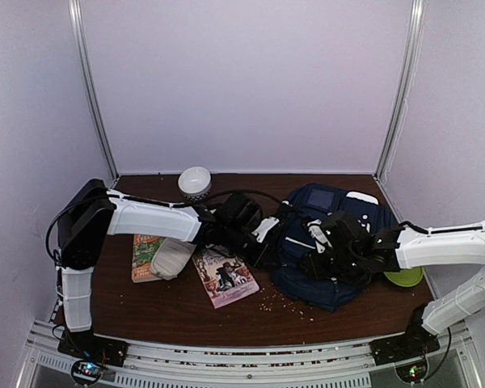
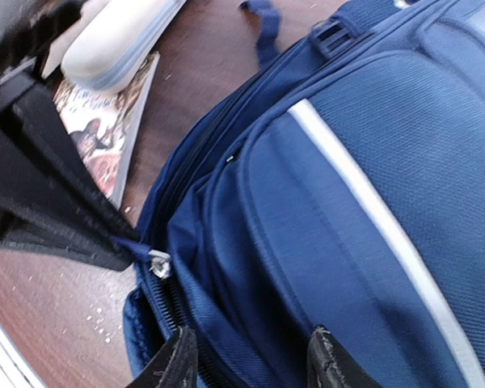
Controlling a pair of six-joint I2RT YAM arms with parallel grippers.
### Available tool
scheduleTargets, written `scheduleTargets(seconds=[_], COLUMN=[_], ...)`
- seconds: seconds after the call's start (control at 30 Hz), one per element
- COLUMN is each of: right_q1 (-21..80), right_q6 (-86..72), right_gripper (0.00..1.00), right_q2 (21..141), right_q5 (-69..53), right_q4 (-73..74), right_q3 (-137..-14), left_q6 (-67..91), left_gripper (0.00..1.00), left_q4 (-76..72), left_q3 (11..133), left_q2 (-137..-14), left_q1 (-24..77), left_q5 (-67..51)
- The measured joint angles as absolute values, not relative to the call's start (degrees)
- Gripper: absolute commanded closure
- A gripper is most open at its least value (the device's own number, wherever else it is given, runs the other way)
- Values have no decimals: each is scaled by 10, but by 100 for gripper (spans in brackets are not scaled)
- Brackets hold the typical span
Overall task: Pack the student bag
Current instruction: Unzip the student bag at the center of the board.
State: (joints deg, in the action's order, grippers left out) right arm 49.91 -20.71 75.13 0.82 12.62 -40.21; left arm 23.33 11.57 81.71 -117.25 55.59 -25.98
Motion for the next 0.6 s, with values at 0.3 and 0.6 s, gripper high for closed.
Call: scheduleTargets(seconds=[0.3,0.6], right_q1=[491,487], right_q6=[-199,-197], right_gripper=[78,100], right_q2=[786,790], right_q5=[-34,-50], right_q4=[121,120], right_q3=[-402,-404], left_q6=[233,233], left_gripper=[100,100], left_q4=[116,116], left_q3=[816,816], left_q2=[-1172,-1172], left_q1=[556,555], left_q5=[-260,-252])
